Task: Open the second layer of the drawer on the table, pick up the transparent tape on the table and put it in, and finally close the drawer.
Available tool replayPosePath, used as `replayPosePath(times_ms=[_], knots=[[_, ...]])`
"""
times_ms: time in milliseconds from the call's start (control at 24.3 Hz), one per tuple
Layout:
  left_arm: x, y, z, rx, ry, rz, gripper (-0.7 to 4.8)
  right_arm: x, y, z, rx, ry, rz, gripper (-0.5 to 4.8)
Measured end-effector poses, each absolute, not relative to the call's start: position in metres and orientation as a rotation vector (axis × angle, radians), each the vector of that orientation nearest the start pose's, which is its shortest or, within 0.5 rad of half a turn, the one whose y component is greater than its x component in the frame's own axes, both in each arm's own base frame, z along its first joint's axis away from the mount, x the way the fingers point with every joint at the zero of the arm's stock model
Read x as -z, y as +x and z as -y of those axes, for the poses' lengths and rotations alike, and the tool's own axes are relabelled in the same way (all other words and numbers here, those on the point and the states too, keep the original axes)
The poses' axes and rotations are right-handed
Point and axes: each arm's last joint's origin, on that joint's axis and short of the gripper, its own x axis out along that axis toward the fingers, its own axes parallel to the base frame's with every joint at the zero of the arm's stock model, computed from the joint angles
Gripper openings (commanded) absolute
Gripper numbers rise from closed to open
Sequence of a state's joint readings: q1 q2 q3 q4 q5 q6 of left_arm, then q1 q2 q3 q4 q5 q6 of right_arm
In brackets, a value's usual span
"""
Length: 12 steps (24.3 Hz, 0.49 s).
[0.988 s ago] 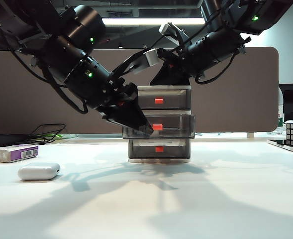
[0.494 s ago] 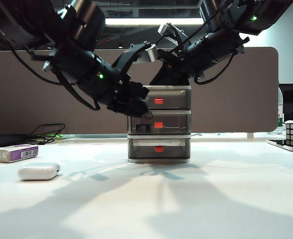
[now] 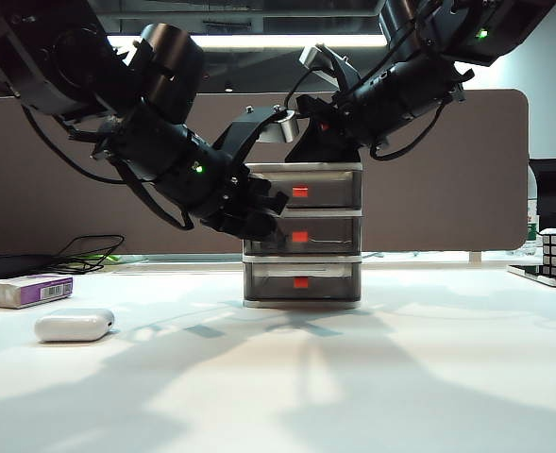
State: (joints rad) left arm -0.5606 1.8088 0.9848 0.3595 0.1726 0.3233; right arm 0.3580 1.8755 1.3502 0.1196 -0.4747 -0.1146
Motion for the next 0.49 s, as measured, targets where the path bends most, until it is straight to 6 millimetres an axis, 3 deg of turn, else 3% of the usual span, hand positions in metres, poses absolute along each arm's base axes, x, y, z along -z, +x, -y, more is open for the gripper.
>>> replayPosePath(times_ms=[124,247,371,412,453,494], knots=[[-0.19,0.305,0.197,0.866,0.426,-0.411,-0.06,-0.248,0.394,-0.163,-0.903,-0.123,-0.347,-0.05],[-0.218,0.281,0.183,0.873,0.46,-0.309,-0.06,-0.258,0.386,-0.159,-0.875,-0.137,-0.346,-0.05],[-0.247,0.256,0.159,0.817,0.447,-0.21,-0.06,-0.293,0.37,-0.152,-0.867,-0.145,-0.278,-0.05],[-0.256,0.239,0.144,0.761,0.444,-0.18,-0.06,-0.311,0.359,-0.148,-0.863,-0.148,-0.256,-0.05],[-0.258,0.23,0.136,0.734,0.438,-0.174,-0.06,-0.318,0.354,-0.146,-0.863,-0.155,-0.246,-0.05],[-0.254,0.209,0.121,0.712,0.428,-0.185,-0.06,-0.328,0.339,-0.14,-0.833,-0.179,-0.236,-0.05]])
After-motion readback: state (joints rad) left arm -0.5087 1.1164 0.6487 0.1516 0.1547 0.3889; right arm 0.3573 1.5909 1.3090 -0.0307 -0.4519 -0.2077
